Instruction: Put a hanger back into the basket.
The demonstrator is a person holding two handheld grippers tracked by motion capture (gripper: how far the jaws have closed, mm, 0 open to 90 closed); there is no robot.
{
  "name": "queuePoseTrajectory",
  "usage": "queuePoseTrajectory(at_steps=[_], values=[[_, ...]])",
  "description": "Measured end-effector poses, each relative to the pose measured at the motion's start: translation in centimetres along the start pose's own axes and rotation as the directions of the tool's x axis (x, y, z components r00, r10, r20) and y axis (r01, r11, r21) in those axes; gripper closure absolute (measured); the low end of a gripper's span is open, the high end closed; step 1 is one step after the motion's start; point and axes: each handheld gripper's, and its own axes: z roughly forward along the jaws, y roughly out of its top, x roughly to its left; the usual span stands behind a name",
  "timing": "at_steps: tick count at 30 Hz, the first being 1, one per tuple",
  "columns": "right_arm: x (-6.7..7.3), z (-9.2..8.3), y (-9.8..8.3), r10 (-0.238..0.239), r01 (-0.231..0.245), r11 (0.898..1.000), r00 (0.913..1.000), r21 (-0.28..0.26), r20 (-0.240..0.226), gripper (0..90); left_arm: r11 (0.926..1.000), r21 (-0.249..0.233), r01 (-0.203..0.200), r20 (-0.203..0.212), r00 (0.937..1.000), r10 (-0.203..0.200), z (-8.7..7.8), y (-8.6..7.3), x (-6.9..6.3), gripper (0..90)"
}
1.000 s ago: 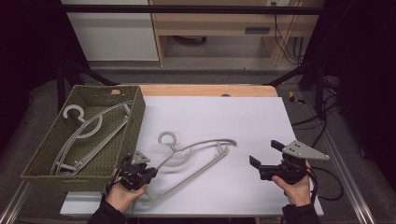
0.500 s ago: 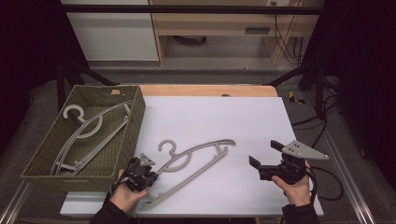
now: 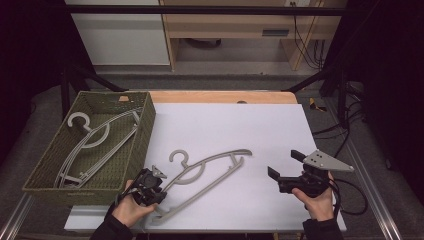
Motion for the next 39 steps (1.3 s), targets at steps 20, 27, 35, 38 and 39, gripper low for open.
queuePoseTrajectory(at_steps=[20,27,35,38,39], values=[[0.0,0.0,0.0,0.003,-0.003,1.000,1.0000,-0.001,-0.003,2.9,0.9936,-0.108,0.031,-0.017,0.9993,-0.033,-0.8,-0.5,-0.8,82.6],[-0.1,-0.1,0.0,0.003,-0.003,1.000,1.0000,-0.002,-0.002,2.9,0.9735,-0.228,0.019,0.012,0.9998,-0.016,-3.3,-0.3,-1.3,82.7],[-0.1,-0.3,0.1,0.005,-0.005,1.000,1.0000,-0.010,0.004,2.9,0.9531,-0.303,0.005,-0.050,0.9985,-0.021,-6.6,0.2,-0.6,82.6],[-0.2,-0.3,0.1,0.004,-0.004,1.000,1.0000,-0.009,0.004,2.9,0.9379,-0.347,0.009,-0.068,0.9971,-0.034,-8.3,0.4,-0.3,82.6],[-0.2,-0.3,0.1,0.006,-0.006,1.000,1.0000,-0.009,0.006,3.0,0.9369,-0.350,-0.002,-0.075,0.9968,-0.026,-8.9,0.5,0.0,82.6]])
